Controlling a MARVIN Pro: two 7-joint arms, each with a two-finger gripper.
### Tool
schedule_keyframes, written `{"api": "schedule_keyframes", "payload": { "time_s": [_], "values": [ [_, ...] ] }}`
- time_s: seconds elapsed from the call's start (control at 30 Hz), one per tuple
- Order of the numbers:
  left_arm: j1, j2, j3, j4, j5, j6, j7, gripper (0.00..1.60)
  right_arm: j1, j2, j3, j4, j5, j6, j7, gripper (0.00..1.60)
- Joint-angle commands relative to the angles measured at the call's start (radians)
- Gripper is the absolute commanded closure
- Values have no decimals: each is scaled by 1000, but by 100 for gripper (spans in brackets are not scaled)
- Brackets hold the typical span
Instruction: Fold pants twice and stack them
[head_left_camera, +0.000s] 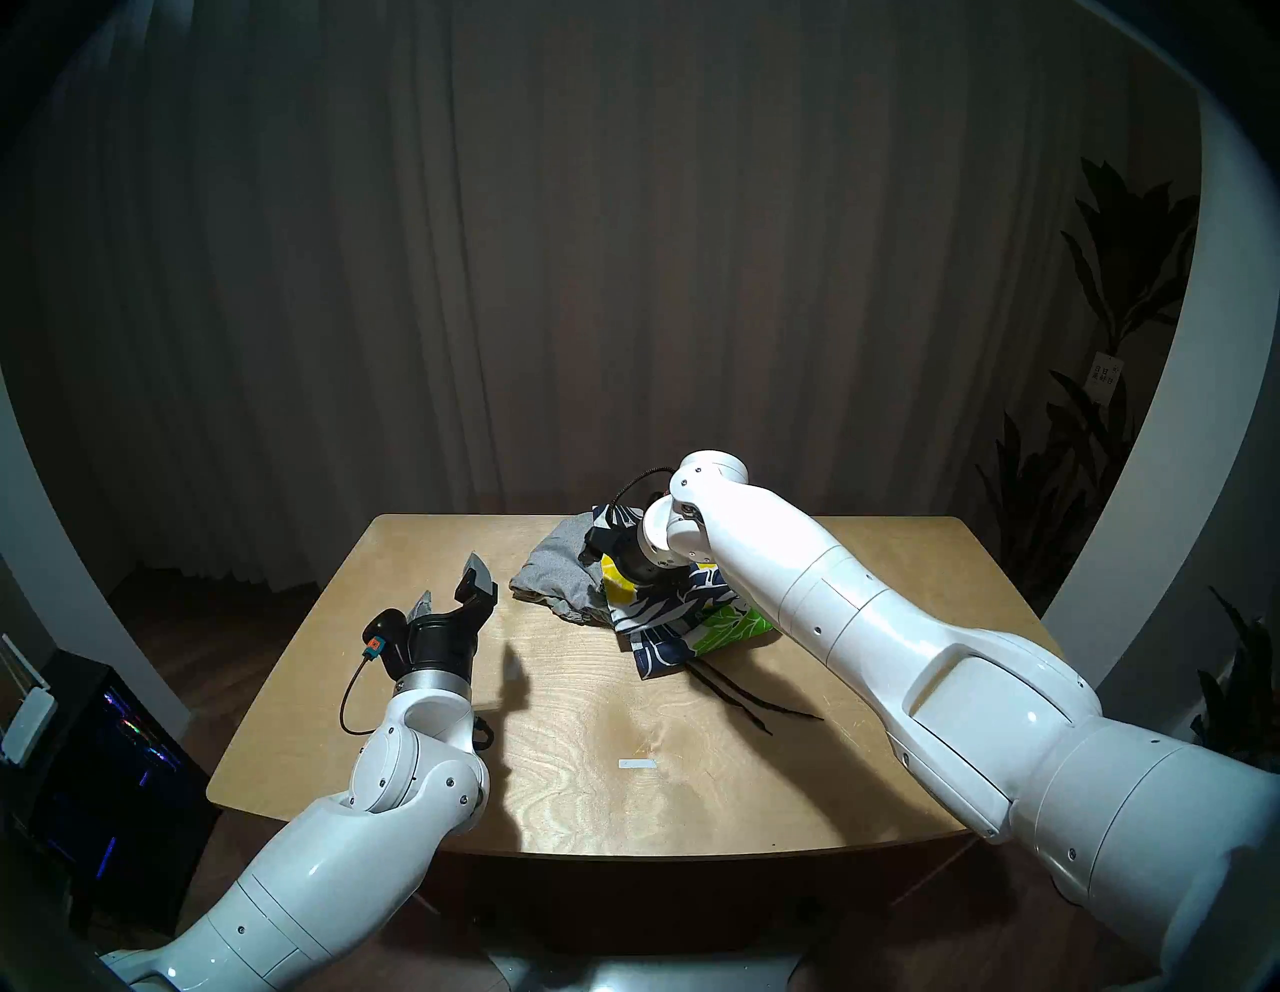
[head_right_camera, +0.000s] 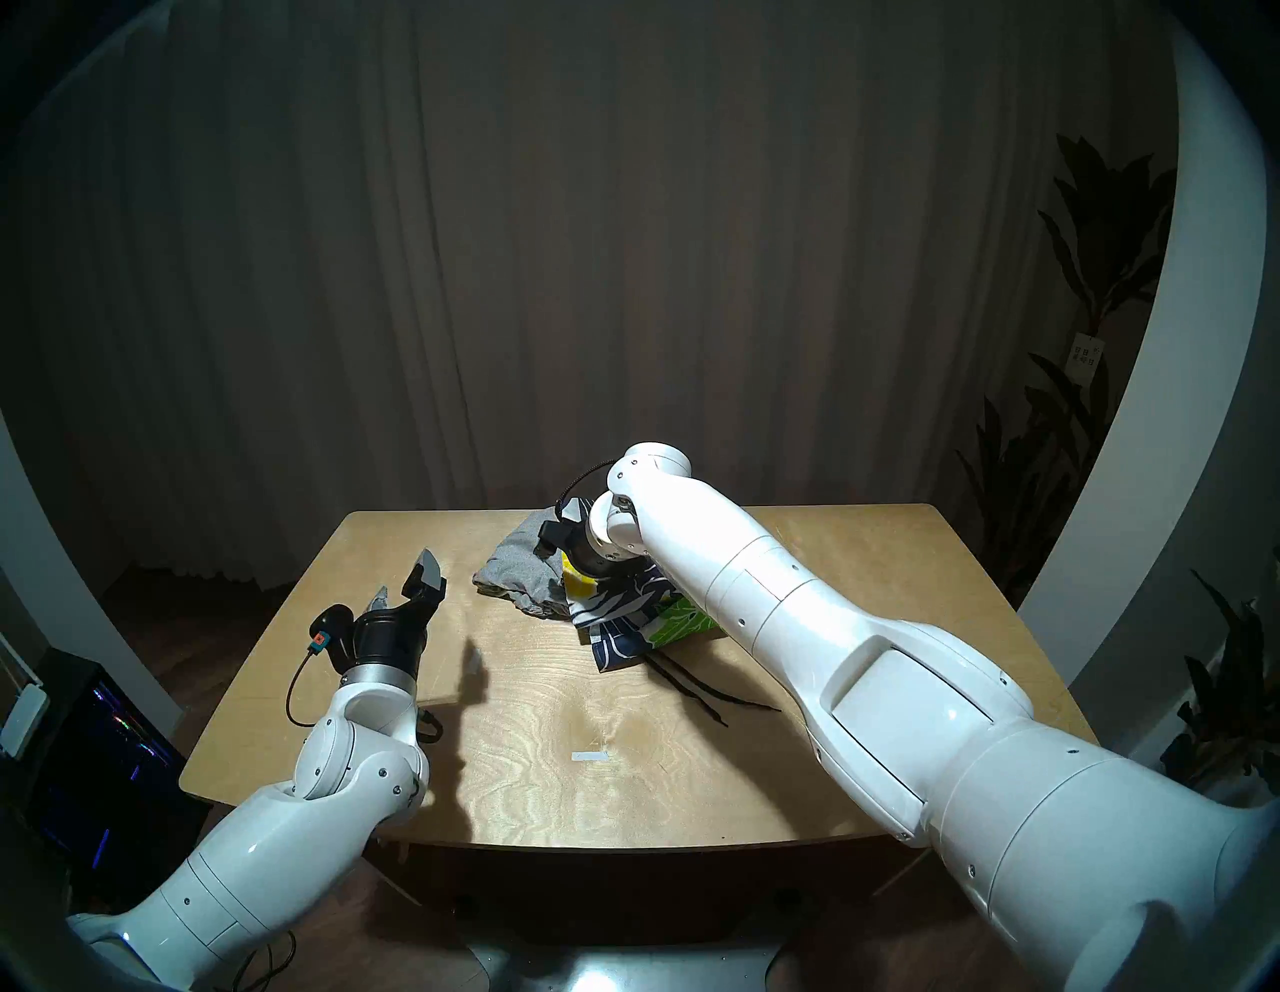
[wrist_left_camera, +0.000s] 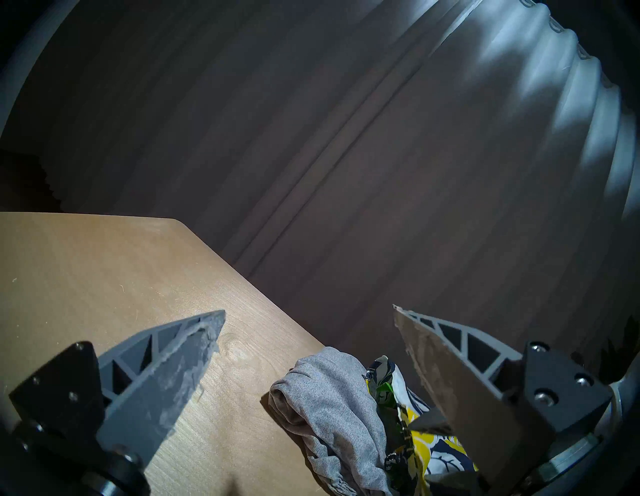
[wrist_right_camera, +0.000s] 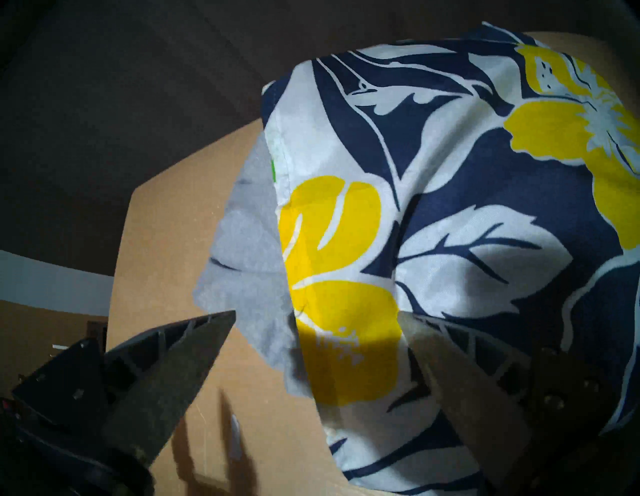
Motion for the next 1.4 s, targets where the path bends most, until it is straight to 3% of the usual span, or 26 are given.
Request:
{"api": "schedule_keyframes", "payload": {
  "time_s": [0.0,0.67,0.77,1.1,1.37],
  "values": [
    [17,1,-4,-37,8,-24,-6,0,-58,80,18,-123,38,39,-46,0],
    [49,-2,17,-76,27,-43,-16,0,-229,308,109,-410,150,56,-172,0],
    [49,-3,22,-77,29,-43,-16,0,-240,316,149,-450,191,44,-157,0],
    [29,-2,38,-76,36,-31,-26,0,-149,344,312,-573,248,-9,-120,0],
    [-2,10,83,-83,47,30,-51,0,-231,460,427,-688,298,-38,-153,0]
  ]
}}
